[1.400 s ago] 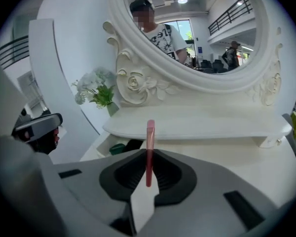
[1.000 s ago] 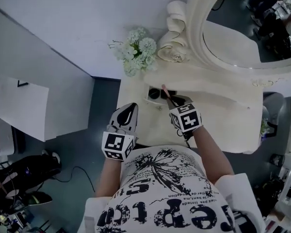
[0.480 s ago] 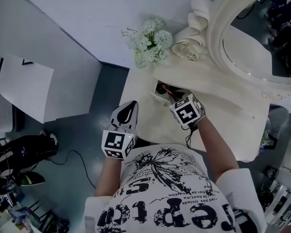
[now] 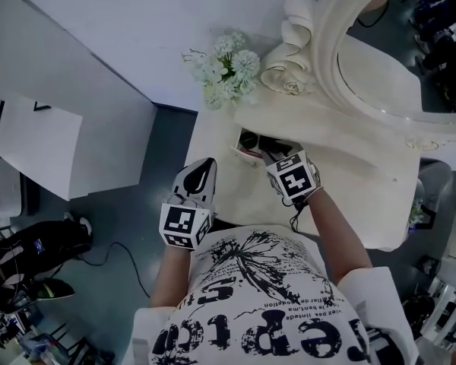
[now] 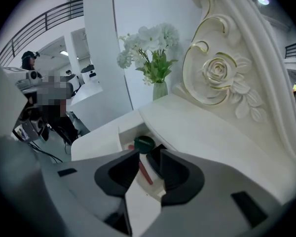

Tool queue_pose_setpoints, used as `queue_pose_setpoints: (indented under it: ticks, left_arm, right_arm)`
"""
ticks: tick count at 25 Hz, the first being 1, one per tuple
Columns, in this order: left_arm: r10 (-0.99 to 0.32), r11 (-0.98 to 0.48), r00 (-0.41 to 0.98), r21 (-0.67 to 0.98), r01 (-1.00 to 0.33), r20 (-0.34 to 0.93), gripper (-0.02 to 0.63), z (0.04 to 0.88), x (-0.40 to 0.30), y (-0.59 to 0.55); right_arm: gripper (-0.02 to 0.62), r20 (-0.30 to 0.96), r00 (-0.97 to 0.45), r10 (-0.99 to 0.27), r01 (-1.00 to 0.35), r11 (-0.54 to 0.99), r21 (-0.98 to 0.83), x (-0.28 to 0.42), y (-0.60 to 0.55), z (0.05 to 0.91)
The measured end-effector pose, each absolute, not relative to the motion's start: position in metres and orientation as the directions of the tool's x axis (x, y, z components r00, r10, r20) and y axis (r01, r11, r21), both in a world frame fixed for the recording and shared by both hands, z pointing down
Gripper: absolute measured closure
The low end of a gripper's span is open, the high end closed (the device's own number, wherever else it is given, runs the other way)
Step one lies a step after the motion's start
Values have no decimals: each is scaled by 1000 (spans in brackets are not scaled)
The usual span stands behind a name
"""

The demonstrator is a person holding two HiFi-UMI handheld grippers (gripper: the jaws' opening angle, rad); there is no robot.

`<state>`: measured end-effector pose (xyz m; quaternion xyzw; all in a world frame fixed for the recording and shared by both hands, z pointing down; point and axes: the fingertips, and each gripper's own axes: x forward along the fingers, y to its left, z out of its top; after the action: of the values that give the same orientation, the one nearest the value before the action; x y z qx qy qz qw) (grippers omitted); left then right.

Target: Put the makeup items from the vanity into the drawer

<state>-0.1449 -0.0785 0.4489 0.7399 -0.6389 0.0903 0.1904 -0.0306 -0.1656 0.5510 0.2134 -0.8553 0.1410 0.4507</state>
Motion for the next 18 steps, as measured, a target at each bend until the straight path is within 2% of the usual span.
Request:
queue_pose_setpoints:
  ticks: [4,6,11,18]
  left_arm:
    - [-910,-160,207,157,-975,359,586,443,-140,-85]
    - [-907,-186,229,151,-971,354,586,440,-136,-88]
    - [-892,-287,312,122,-950,326,587,425,-125,-102]
    - [-877,-385,390,76,-920,282,586,399,-109,-114]
  right_arm:
    - [464,782,-542,-306,-554,830,-59,-26,-168,532]
    - [491,745,-564,-356,-593,802,-66,-21,-170,519]
    - [550,625,-588,-514,-689,722,-54,-4,-179,480]
    - [578,448,-577,-682,-774,632,-35,23,-175,429]
